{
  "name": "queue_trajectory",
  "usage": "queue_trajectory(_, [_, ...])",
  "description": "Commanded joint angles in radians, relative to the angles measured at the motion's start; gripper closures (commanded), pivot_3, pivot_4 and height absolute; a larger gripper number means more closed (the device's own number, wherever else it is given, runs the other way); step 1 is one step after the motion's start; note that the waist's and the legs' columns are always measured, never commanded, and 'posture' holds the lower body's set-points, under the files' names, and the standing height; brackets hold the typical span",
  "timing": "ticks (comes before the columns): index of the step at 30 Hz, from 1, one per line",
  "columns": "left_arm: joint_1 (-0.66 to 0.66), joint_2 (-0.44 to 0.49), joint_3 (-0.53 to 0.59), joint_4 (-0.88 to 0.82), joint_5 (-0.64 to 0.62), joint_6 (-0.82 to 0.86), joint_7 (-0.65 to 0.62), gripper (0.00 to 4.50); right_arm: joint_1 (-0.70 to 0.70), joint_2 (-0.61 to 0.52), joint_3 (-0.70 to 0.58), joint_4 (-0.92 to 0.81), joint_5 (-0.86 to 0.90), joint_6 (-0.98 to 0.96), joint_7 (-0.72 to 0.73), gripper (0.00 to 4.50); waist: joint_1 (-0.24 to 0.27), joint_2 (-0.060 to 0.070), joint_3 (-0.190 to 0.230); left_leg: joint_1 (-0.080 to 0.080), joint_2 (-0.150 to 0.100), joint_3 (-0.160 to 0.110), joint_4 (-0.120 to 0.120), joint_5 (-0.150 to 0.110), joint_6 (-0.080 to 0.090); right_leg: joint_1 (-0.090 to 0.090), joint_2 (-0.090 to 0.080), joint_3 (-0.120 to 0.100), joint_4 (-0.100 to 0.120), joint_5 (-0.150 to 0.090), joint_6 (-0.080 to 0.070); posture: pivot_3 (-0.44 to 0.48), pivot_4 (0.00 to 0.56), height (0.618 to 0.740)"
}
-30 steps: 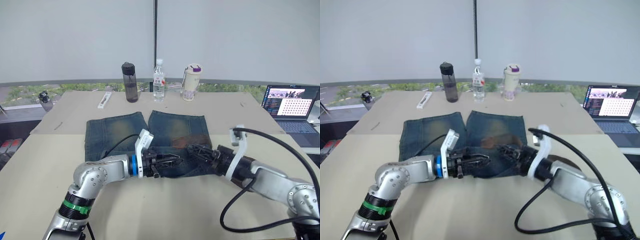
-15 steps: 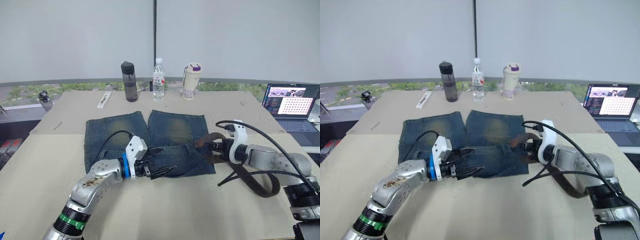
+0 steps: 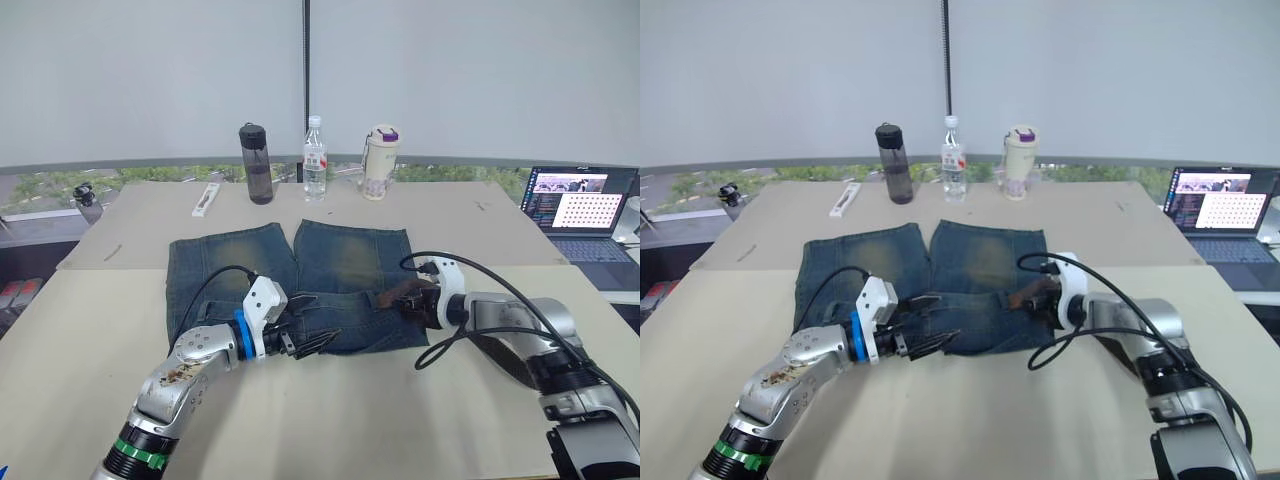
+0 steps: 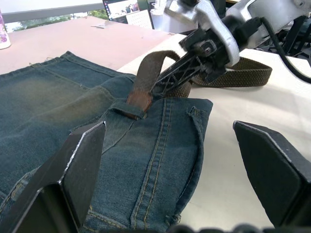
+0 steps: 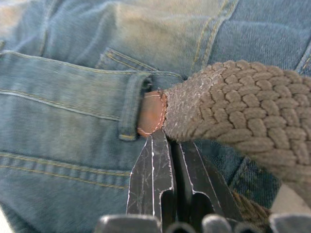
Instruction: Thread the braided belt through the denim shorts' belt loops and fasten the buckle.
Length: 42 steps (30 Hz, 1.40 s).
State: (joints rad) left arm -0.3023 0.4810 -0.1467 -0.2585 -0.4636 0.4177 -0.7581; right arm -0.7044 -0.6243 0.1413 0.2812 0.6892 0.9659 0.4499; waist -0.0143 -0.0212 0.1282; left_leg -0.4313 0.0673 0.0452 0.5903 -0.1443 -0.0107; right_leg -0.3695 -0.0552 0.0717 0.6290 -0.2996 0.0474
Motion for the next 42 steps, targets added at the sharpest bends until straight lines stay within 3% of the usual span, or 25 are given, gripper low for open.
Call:
queue_trajectory(1, [-0.014, 0.008, 0.025, -0.005, 0.010, 0.004, -0.003, 0.04, -0.041, 0.033, 0.025, 0.054, -0.077, -0.002, 0.059, 4.50, -0.001, 0.000, 0.000, 0.000, 0.000, 0.000, 0.000, 0.000, 0.000, 0.000, 0.000, 0.000, 0.000, 0.000, 0.000, 0.000, 0.150, 0.740])
queue_trajectory(5, [-0.012, 0.001, 0.030, 0.016, 0.012, 0.038, 0.014, 0.04, -0.069, 0.094, 0.046, 0.109, -0.143, -0.024, 0.126, 4.50, -0.006, 0.001, 0.000, 0.002, 0.001, 0.000, 0.000, 0.000, 0.000, 0.000, 0.001, 0.000, 0.001, 0.000, 0.000, 0.000, 0.150, 0.740])
queue_trajectory(9, [-0.012, -0.040, 0.088, 0.028, -0.083, 0.182, 0.069, 0.04, -0.086, 0.190, -0.077, 0.155, -0.081, 0.006, 0.165, 4.50, -0.010, 0.001, 0.000, 0.002, 0.002, 0.000, 0.000, 0.000, 0.000, 0.000, 0.002, 0.000, 0.002, 0.000, 0.000, 0.000, 0.150, 0.740])
queue_trajectory(14, [-0.047, -0.105, 0.213, 0.041, -0.258, 0.395, 0.161, 0.04, -0.059, 0.219, -0.193, 0.059, 0.014, 0.087, 0.232, 4.50, -0.006, 0.001, 0.000, 0.001, 0.002, -0.001, 0.000, 0.000, 0.000, 0.000, 0.003, 0.000, 0.003, 0.000, 0.000, 0.000, 0.150, 0.740])
queue_trajectory(19, [-0.134, -0.201, 0.343, 0.151, -0.449, 0.628, 0.300, 0.04, 0.007, 0.222, -0.227, -0.097, 0.075, 0.127, 0.279, 4.50, 0.001, 0.001, 0.000, 0.001, 0.001, -0.003, 0.001, 0.000, 0.000, 0.001, 0.003, -0.001, 0.004, 0.000, 0.001, 0.000, 0.150, 0.740])
queue_trajectory(27, [-0.219, -0.283, 0.379, 0.276, -0.490, 0.708, 0.362, 0.04, 0.038, 0.250, -0.263, -0.205, 0.118, 0.166, 0.249, 4.50, -0.003, 0.001, 0.000, 0.001, 0.001, -0.006, 0.001, 0.000, 0.000, 0.001, 0.005, 0.000, 0.004, 0.000, 0.001, 0.000, 0.150, 0.740])
queue_trajectory(30, [-0.227, -0.301, 0.370, 0.290, -0.489, 0.711, 0.354, 0.81, 0.045, 0.254, -0.270, -0.233, 0.128, 0.178, 0.247, 4.50, -0.002, 0.001, 0.000, 0.001, 0.001, -0.007, 0.001, 0.000, 0.000, 0.001, 0.006, 0.000, 0.004, 0.000, 0.001, 0.000, 0.150, 0.740])
queue_trajectory(35, [-0.257, -0.361, 0.399, 0.296, -0.539, 0.710, 0.367, 2.49, 0.066, 0.243, -0.256, -0.274, 0.120, 0.189, 0.238, 4.50, -0.001, 0.001, 0.000, 0.001, 0.001, -0.007, 0.001, 0.000, 0.000, 0.000, 0.006, 0.000, 0.003, 0.000, 0.001, 0.000, 0.150, 0.740])
queue_trajectory(40, [-0.250, -0.355, 0.407, 0.290, -0.545, 0.727, 0.378, 4.19, 0.091, 0.212, -0.230, -0.305, 0.089, 0.153, 0.251, 4.50, -0.001, 0.001, 0.000, 0.001, 0.001, -0.007, 0.001, 0.000, 0.000, 0.001, 0.006, 0.000, 0.003, 0.000, 0.001, 0.000, 0.150, 0.740])
queue_trajectory(41, [-0.247, -0.354, 0.408, 0.291, -0.546, 0.728, 0.378, 4.50, 0.097, 0.200, -0.220, -0.317, 0.074, 0.139, 0.251, 4.15, -0.002, 0.001, 0.000, 0.001, 0.001, -0.007, 0.001, 0.000, 0.000, 0.001, 0.006, 0.000, 0.003, 0.000, 0.001, 0.000, 0.150, 0.740])
queue_trajectory(42, [-0.244, -0.353, 0.409, 0.292, -0.548, 0.729, 0.377, 4.50, 0.107, 0.182, -0.201, -0.334, 0.047, 0.117, 0.251, 3.79, -0.002, 0.001, 0.000, 0.000, 0.001, -0.007, 0.001, 0.000, 0.000, 0.000, 0.006, 0.000, 0.003, 0.000, 0.000, 0.000, 0.150, 0.740])
